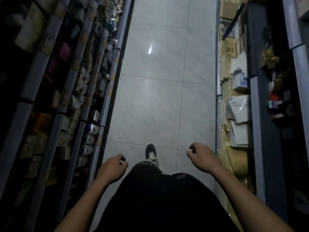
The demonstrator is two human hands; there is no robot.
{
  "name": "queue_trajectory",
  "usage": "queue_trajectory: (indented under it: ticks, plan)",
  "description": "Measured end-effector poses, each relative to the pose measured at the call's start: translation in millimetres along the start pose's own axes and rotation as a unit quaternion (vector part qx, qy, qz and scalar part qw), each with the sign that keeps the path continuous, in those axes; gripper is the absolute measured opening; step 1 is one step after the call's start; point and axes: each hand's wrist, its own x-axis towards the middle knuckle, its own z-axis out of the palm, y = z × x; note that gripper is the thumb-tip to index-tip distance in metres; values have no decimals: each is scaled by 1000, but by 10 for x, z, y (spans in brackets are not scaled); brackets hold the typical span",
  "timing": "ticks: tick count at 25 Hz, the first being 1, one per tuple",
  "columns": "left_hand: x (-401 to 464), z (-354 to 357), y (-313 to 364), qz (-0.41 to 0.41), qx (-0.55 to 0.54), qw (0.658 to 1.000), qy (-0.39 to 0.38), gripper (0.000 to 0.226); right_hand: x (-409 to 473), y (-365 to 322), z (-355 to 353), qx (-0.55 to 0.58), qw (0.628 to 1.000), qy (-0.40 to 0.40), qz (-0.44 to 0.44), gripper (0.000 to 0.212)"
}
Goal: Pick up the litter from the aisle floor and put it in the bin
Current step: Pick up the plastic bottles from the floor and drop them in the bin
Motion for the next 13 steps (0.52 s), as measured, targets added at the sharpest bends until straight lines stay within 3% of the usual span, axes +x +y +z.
queue_trajectory:
  ticks: [9, 13]
  plan:
    - [1623, -1562, 1468, 106, 70, 992, 14, 36, 726, -81, -897, 45, 995, 33, 86, 44]
    - [2362, -2135, 2259, 131, 87, 987, 22, 36, 1444, -31, -1398, 81, 991, 40, 100, 44]
